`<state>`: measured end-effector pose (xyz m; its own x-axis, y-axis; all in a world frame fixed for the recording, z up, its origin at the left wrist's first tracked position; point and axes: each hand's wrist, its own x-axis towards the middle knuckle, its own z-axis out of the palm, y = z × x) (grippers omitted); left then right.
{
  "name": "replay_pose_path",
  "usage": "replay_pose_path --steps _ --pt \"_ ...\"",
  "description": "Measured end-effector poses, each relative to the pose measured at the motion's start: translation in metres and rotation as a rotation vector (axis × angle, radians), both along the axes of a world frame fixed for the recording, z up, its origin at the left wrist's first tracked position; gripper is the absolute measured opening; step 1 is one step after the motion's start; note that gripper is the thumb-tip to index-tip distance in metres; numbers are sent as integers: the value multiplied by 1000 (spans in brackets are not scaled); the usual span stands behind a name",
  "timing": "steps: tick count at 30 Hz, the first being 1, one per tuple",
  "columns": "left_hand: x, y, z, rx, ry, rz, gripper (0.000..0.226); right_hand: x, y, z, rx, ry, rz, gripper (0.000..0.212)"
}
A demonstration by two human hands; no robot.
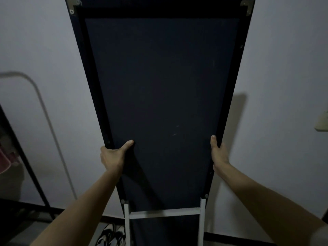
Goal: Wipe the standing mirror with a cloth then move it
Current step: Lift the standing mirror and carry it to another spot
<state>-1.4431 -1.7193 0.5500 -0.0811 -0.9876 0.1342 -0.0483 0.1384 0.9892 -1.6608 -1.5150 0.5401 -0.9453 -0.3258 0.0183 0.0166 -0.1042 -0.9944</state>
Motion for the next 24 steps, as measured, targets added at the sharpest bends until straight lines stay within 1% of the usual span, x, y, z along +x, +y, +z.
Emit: replay_pose_path --steps 1,2,3,5,6,8,12,16,21,24 --pt "-6 -8 -2 -3 -5 -4 86 -10 -10 -7 -8 5 -4 101" --pt "-13 -19 -6 -3 -6 -5 86 -20 -21 -14 -13 2 -3 105" --pt "-20 -27 -9 -1 -3 -7 87 -26 -30 -15 -19 2 5 101" --pt "-33 -45 -16 11 1 0 86 -36 -47 -15 -20 5 18 78" --pt "-39 -52 -19 13 4 6 85 -41 -55 -15 -19 4 9 70" --pt "-48 -67 -25 23 2 21 83 -52 -71 -21 -15 -6 1 62" --pt "-62 -92 -32 37 2 21 83 -65 -96 -25 -13 16 13 55" --pt "-80 -124 -32 47 9 -17 87 -78 -118 -25 -31 66 -26 45" --pt "-100 -144 -30 40 40 -80 83 -86 -126 -24 54 152 -82 41" --pt "-106 -156 -30 9 26 -138 77 -84 -131 -25 61 146 -158 48"
